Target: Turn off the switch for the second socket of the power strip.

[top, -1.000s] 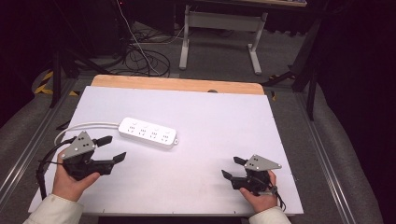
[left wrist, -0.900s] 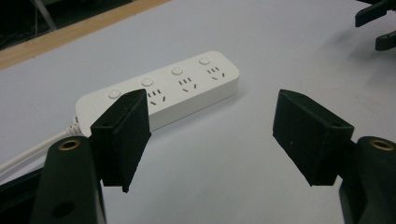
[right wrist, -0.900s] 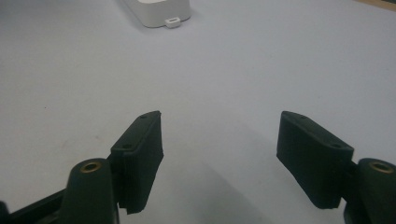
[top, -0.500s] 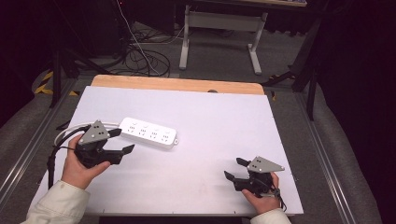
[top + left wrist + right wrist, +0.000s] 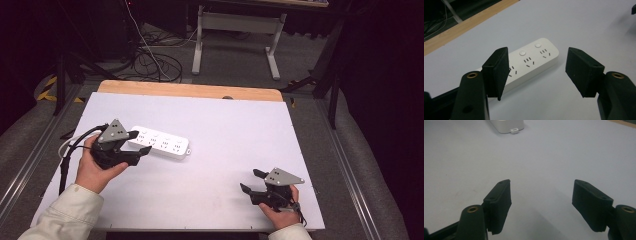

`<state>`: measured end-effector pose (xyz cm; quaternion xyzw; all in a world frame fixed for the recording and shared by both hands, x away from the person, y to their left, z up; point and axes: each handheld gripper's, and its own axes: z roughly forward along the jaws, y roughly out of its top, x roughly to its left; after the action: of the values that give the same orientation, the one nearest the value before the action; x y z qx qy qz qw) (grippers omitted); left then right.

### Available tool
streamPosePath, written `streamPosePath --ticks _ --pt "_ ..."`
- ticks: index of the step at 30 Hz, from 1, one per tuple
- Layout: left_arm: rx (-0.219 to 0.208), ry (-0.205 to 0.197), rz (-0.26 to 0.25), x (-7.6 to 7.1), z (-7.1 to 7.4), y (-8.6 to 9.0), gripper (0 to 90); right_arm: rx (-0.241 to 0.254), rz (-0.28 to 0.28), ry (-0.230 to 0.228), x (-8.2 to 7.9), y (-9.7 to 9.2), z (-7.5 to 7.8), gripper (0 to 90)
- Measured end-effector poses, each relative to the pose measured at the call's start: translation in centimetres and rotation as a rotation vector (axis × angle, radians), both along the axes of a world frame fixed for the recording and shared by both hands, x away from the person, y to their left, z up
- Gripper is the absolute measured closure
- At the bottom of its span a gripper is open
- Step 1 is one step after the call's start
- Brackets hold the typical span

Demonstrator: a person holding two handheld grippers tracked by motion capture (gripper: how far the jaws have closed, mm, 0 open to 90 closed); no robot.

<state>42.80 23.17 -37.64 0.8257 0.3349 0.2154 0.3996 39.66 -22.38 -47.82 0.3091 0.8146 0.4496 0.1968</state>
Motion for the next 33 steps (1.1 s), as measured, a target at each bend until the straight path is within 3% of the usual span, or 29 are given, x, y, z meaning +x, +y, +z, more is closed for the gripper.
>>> streamPosePath --ticks 4,15,20,30,31,32,33 --pt "0.019 0.003 0.002 0.8 -0.1 -0.5 37.3 0.000 -0.001 -0.001 0.0 0.0 0.0 32.3" --pt "0.018 0.028 0.015 2.7 -0.3 -1.8 38.8 -0.002 -0.001 -0.001 0.0 0.0 0.0 32.3" --pt "0.009 0.037 0.039 3.8 -0.6 -2.1 40.5 -0.001 0.002 0.000 0.0 0.0 0.0 32.3" --pt "0.036 0.044 0.070 5.4 -1.3 -2.4 41.0 -0.004 0.005 0.000 0.0 0.1 0.0 32.3" --pt "0.034 0.044 0.071 5.5 -1.4 -2.4 42.4 -0.003 0.005 -0.001 0.0 0.0 0.0 32.3" --pt "0.039 0.039 0.072 5.6 -1.4 -2.3 52.3 -0.002 0.006 0.000 0.0 0.1 0.0 32.3" --pt "0.040 0.037 0.077 5.7 -1.5 -2.3 52.3 -0.002 0.006 0.000 0.0 0.1 0.0 32.3"
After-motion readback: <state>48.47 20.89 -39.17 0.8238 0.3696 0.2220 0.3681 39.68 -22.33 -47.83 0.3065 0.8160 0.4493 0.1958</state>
